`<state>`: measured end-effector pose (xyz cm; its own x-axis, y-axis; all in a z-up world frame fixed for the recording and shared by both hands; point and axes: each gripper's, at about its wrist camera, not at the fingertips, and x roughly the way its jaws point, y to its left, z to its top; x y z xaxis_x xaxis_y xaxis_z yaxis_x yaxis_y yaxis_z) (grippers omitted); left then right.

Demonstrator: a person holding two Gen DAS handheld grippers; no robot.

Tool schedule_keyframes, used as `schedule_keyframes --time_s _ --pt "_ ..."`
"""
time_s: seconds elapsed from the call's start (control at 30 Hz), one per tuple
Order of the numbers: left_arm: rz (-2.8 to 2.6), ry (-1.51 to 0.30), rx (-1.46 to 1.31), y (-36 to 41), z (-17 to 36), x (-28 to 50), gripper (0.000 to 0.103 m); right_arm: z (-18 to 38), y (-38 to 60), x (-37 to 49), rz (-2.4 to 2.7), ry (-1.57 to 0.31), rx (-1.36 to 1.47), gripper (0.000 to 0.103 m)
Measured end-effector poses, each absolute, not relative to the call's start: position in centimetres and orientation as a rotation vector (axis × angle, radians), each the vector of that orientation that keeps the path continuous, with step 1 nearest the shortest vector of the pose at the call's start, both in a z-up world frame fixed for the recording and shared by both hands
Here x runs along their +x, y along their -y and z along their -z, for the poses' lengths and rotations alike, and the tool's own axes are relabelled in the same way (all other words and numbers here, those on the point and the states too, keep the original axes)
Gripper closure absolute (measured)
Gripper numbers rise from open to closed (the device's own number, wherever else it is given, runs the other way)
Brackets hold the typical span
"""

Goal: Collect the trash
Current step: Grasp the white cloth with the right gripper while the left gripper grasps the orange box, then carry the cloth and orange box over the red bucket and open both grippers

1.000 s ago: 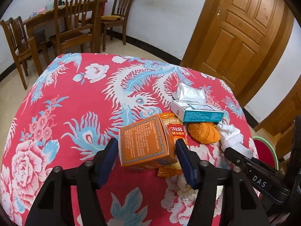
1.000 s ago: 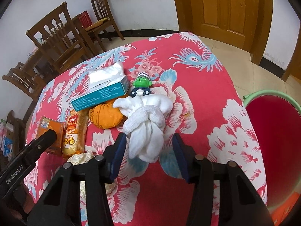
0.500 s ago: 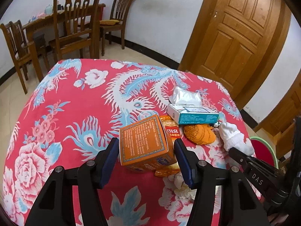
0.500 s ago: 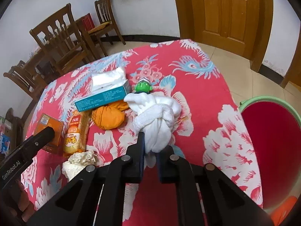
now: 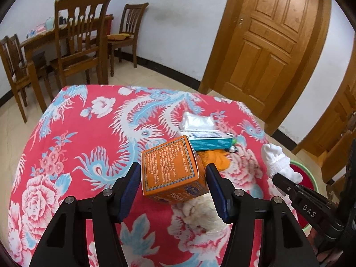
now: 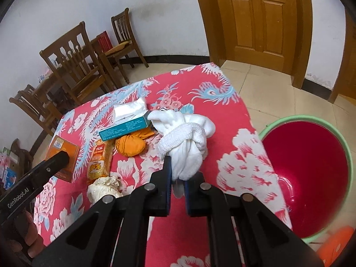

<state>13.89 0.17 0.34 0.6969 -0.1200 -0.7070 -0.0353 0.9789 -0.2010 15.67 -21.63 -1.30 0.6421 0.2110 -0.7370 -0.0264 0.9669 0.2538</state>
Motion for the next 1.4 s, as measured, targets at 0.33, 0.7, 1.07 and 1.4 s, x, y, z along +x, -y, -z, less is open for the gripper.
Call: schedule_keyframes --time_s 0.33,0.7,1.07,1.4 --pt "0.121 -0.784 -0.170 3.3 -1.6 13.0 0.042 0.0 25.0 12.3 -0.072 -0.826 0.247 0.091" --pt "0.211 -0.774 -0.105 8.3 -2.7 12.1 0.042 -0.4 29.6 9.4 0.003 -0.797 0.293 0.091" --pt "0.303 -0.798 -0.028 14.6 -2.2 12.0 0.042 0.6 35.0 7.5 0.087 -0.801 0.365 0.091" --pt "0.369 -0.839 0.052 20.2 -0.6 12.6 0.042 2.6 39.0 6.9 0.146 -0.841 0.421 0.091"
